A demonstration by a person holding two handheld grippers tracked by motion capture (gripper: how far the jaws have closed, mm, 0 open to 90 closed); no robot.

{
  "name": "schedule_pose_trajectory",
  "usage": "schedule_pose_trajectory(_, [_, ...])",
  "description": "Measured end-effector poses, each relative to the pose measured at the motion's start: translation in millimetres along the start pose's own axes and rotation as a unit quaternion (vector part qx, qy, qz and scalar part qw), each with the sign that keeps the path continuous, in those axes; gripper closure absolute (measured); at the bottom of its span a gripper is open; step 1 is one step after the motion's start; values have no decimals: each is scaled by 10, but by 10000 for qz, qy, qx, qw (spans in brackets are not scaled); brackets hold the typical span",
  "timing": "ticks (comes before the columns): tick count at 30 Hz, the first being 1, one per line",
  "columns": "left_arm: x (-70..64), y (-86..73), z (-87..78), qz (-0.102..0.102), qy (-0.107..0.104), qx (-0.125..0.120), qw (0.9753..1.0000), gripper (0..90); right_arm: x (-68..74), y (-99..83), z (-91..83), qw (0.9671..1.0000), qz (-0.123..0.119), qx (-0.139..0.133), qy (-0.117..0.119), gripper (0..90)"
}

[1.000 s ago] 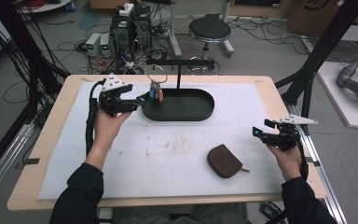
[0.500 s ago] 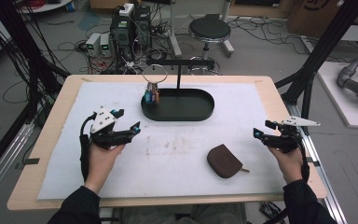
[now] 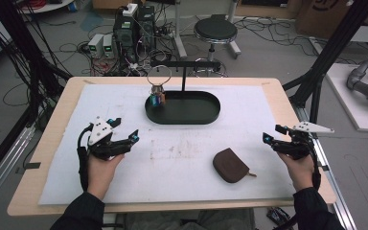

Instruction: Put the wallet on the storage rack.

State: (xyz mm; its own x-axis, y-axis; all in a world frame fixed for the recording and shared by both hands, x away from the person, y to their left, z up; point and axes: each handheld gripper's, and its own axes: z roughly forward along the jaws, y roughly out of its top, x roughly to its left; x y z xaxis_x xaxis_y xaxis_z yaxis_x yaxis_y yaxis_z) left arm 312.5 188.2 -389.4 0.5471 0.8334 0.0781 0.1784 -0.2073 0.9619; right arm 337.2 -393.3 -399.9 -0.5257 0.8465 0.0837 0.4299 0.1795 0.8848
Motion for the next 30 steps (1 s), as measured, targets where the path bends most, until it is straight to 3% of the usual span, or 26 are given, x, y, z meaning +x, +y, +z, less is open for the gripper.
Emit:
schedule_pose_trajectory(10, [101,-41,-51,-81,113,-4,9999,253,48,-4,-2,9999,54,25,90,226])
schedule_pose_trajectory(19, [93,-28,-78,-46,167,-52,9998,254,283,-41,-64,9991,-105,88,393,256])
schedule_pose_trajectory(30, [110,-27,-41,-93,200,-57,9997,254,555,-226,-76,9954,-204,727,595,292])
